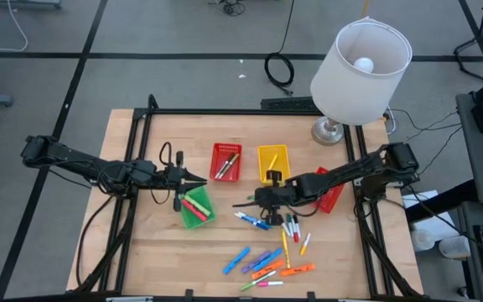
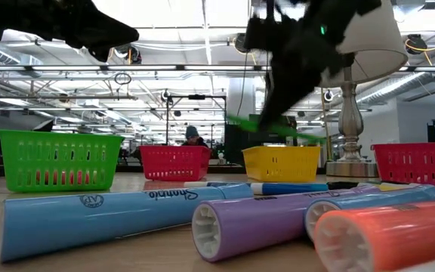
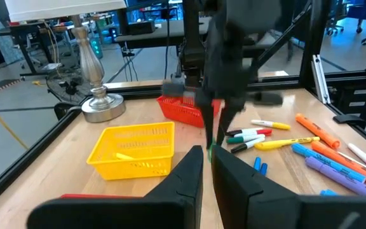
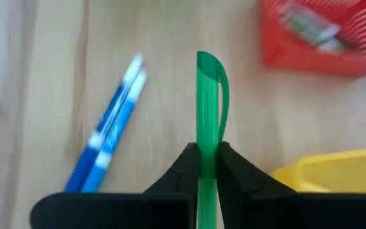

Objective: Pick & Place Markers
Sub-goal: Put the green pen into the yellow bin

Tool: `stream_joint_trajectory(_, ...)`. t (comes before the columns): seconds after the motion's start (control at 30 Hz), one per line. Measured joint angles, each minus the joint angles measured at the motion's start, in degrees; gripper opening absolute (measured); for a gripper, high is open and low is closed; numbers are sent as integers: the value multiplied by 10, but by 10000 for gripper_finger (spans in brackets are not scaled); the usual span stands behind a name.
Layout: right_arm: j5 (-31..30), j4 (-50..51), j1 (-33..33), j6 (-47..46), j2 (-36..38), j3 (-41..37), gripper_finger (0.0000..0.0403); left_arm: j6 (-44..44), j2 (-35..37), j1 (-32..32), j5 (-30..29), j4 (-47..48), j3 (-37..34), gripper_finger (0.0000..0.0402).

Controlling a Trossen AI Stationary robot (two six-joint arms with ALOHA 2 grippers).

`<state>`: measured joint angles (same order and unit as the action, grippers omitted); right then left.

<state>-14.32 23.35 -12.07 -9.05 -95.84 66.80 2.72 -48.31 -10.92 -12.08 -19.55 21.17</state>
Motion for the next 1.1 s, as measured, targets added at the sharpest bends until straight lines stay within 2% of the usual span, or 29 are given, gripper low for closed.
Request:
stream_joint_trajectory(0.3,-127,-23,32,-170,94,3,18,-3,0,0,0,-1,0,42)
stream_joint_trajectory(0.57,-125,12,96,-258,76,3,18,-4,0,-1,1,0,0,42)
stream_joint_trajectory(1.1,-80,34,159,-243,-18,3,18,0,0,-1,2,1,0,42)
